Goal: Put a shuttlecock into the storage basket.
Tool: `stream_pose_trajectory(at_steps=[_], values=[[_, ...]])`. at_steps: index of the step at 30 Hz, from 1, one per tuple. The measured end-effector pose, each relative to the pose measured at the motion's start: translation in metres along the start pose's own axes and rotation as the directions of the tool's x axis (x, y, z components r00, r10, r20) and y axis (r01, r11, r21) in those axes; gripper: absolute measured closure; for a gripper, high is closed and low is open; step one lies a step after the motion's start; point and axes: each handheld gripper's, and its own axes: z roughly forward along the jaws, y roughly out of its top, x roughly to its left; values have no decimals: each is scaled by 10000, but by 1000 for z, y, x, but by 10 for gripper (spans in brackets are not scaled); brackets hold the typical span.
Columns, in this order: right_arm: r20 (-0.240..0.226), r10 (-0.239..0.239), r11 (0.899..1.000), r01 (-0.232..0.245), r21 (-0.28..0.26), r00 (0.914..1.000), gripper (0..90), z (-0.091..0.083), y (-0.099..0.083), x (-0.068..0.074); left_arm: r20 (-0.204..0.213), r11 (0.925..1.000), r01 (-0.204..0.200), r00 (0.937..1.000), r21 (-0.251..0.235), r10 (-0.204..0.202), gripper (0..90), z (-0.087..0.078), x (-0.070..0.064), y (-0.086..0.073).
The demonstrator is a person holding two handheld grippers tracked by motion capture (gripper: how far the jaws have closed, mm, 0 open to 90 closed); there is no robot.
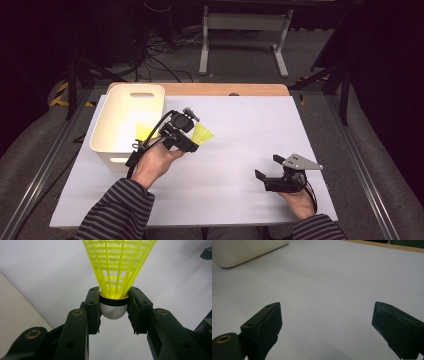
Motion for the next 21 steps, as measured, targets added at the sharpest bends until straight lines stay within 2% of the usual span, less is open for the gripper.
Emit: stream_pose_trajectory(at_steps=[9, 21], values=[[82, 150, 9999, -150, -37, 9999, 97, -1, 0, -1, -93, 9996, 258, 9996, 88, -257, 648, -7, 9, -1], [196, 254, 9997, -255, 29, 9995, 96, 0, -1, -4, -115, 9992, 408, 9991, 50, -408, 648, -16, 17, 2]])
